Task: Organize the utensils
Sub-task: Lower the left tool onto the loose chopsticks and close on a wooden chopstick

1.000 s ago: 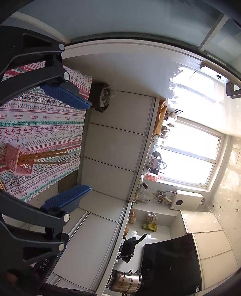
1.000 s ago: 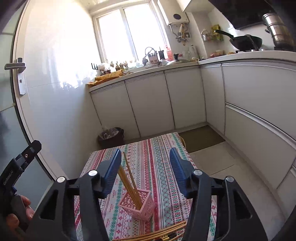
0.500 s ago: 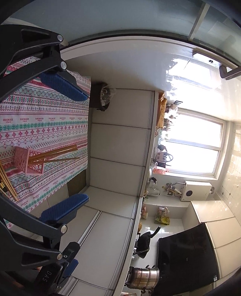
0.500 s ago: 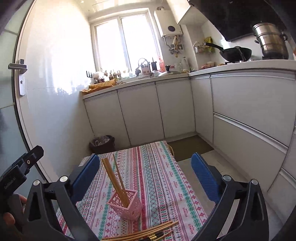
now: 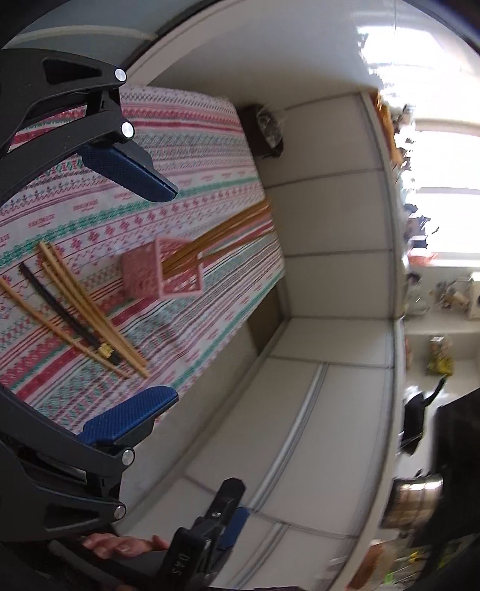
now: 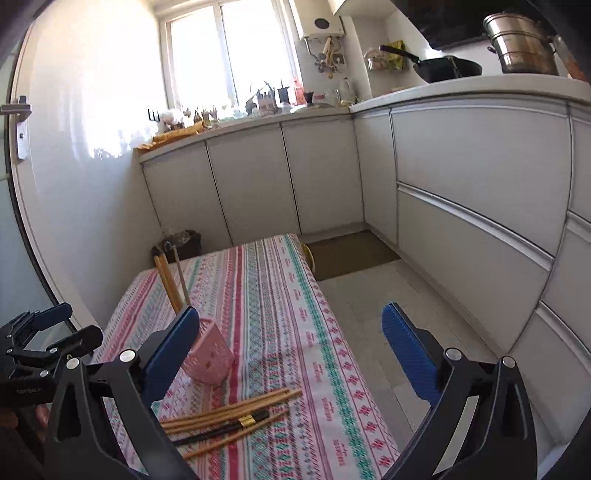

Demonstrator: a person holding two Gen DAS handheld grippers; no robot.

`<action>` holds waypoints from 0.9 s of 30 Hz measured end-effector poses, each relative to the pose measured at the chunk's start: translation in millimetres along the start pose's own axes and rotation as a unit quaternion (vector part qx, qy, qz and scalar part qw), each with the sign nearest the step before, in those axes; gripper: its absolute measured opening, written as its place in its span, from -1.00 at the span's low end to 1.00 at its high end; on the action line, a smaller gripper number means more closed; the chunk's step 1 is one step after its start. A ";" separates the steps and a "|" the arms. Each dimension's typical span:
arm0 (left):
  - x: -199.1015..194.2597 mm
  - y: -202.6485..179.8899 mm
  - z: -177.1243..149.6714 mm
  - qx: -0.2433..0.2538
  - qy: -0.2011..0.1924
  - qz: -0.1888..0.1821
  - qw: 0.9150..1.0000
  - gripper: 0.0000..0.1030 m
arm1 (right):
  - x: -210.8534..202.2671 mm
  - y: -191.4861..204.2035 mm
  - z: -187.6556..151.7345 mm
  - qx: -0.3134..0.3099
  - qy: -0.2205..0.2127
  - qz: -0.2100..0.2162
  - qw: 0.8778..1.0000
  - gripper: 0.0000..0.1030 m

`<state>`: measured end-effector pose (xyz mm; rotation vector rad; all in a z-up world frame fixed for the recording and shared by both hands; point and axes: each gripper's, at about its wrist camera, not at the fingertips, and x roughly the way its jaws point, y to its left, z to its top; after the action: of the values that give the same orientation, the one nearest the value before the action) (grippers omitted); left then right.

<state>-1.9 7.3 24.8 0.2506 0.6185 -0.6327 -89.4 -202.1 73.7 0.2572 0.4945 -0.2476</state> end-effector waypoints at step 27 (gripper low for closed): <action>211.2 -106.5 -46.8 0.205 0.333 -0.177 0.903 -0.55 | 52.9 -116.4 -42.7 0.187 0.144 0.017 0.972 0.87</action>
<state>44.8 -157.9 -144.6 0.7818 1.2069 -1.0410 -97.1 -307.5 -10.0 0.6760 0.7287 -0.2712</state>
